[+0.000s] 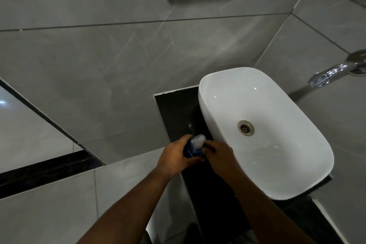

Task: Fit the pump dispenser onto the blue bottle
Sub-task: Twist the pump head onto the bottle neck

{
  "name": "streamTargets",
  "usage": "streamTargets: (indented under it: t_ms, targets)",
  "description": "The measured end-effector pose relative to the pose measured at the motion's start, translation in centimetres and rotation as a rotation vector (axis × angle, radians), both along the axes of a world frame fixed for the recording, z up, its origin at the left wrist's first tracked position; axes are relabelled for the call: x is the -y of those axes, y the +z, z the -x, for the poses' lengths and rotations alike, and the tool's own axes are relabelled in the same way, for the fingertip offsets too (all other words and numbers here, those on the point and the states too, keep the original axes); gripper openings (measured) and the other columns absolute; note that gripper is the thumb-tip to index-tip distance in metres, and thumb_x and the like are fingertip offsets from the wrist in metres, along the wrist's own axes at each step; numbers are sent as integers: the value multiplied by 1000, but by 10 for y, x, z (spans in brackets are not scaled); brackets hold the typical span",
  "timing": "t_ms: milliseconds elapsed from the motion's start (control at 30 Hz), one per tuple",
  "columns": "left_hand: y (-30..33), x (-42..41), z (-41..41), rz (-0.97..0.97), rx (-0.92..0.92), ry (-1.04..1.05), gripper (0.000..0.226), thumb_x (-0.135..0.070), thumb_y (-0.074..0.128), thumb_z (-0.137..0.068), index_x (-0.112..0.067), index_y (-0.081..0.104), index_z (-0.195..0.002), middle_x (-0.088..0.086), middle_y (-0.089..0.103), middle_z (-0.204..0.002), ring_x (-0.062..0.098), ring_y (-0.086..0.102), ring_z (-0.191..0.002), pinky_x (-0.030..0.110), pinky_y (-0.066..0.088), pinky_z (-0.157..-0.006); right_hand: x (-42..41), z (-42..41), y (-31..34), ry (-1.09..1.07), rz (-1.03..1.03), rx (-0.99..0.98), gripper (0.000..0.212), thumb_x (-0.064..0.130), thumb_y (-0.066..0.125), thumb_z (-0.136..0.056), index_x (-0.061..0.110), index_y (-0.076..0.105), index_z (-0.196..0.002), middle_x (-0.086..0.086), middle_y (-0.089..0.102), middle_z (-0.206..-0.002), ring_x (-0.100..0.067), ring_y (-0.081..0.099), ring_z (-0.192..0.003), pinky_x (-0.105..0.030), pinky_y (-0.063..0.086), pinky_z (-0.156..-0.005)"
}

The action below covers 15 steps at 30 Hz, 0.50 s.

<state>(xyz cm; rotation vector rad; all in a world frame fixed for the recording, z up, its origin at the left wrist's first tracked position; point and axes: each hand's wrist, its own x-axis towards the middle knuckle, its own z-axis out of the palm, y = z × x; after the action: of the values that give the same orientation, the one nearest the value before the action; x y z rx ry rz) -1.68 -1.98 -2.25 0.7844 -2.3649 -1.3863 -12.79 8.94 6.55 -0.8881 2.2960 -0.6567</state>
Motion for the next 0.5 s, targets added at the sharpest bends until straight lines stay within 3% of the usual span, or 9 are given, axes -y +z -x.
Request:
streamTargets:
  t_ms: [167, 300, 367, 500]
  targets:
    - [-2, 30, 10, -32, -36, 55, 71, -55, 80, -69, -30, 52, -130, -9, 66, -113, 5, 62, -98, 32, 53, -84, 38, 11, -9, -86, 56, 133, 35, 15, 53, -96, 17, 60, -130, -6, 66, -127, -21, 61, -116, -41, 47, -106]
    - [-4, 63, 24, -56, -45, 141, 74, -63, 75, -64, -34, 51, -128, -11, 66, -110, -1, 61, -95, 19, 51, -80, 79, 23, -17, -124, 125, 171, 33, 9, 52, -96, 11, 61, -127, -11, 67, -124, -22, 63, -113, -38, 48, -105]
    - [-6, 80, 32, -80, -74, 185, 67, -58, 77, -66, -42, 51, -125, -17, 65, -106, -8, 59, -95, 9, 46, -75, 101, 29, -21, -129, 139, 150, 32, 9, 51, -96, 9, 61, -127, -12, 67, -125, -24, 62, -115, -42, 47, -106]
    - [-13, 122, 48, -118, -148, 249, 61, -42, 84, -69, -62, 48, -113, -25, 65, -102, -8, 62, -93, 8, 45, -75, 150, 44, -32, -65, 178, 40, 31, 9, 51, -95, 4, 64, -122, -17, 68, -121, -28, 63, -113, -43, 46, -104]
